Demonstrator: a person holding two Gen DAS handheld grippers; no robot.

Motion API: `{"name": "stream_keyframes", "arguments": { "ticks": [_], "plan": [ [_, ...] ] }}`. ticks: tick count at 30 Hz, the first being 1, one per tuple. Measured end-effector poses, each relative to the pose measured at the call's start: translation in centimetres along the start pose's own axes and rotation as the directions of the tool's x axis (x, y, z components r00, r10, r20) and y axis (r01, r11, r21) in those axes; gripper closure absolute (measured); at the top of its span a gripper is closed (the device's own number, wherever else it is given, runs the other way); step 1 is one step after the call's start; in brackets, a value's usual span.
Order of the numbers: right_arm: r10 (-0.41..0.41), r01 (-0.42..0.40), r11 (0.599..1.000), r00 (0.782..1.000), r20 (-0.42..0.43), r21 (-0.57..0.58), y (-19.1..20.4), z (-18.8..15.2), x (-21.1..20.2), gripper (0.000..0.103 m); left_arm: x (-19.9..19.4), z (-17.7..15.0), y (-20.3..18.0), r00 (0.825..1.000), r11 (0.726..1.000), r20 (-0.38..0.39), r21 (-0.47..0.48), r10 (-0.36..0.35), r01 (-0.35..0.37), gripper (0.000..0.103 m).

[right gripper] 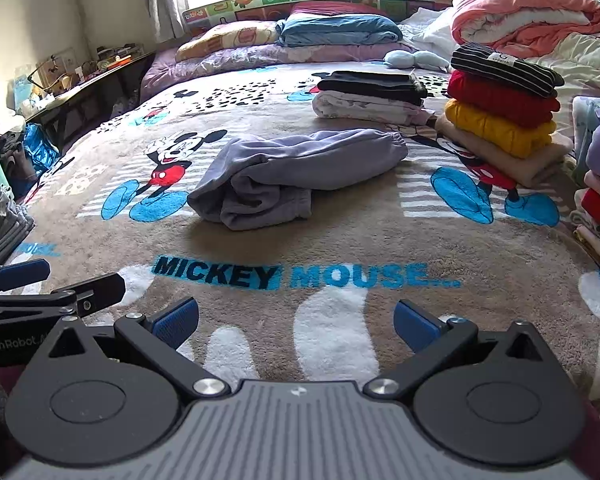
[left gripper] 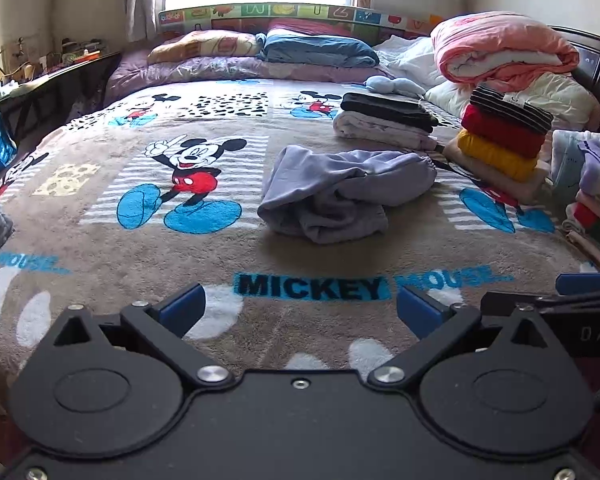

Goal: Fold clothes

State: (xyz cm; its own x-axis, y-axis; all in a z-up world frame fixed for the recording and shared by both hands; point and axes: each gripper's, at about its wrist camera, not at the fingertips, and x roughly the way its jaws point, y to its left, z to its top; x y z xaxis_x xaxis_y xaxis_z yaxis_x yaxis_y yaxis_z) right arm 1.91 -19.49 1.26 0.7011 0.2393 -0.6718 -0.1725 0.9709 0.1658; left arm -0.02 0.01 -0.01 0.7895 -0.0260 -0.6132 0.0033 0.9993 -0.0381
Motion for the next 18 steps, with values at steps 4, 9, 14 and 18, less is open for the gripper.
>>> {"name": "stream_keyframes", "arguments": {
  "ticks": [4,9,14,18],
  "plan": [
    [-0.001,0.001,1.0,1.0,0.004,0.001,0.03,-0.07,-0.06,0.0,0.41,0.12,0.32,1.0,1.0,-0.024,-0.007,-0.002,0.002,0.0],
    [0.001,-0.001,1.0,1.0,0.005,0.002,0.25,-0.04,-0.19,0.0,0.17,-0.03,-0.2,1.0,1.0,0.001,0.005,0.013,-0.013,0.0],
    [0.002,-0.002,1.0,1.0,0.006,-0.002,0.35,-0.07,-0.25,0.0,-0.13,-0.5,0.28,1.0,1.0,0.014,-0.005,-0.005,0.005,0.0],
    [0.004,-0.004,1.0,1.0,0.008,-0.004,0.4,-0.12,-0.27,0.0,-0.21,-0.39,0.4,1.0,1.0,0.02,-0.01,-0.006,0.006,0.0]
  ]
}}
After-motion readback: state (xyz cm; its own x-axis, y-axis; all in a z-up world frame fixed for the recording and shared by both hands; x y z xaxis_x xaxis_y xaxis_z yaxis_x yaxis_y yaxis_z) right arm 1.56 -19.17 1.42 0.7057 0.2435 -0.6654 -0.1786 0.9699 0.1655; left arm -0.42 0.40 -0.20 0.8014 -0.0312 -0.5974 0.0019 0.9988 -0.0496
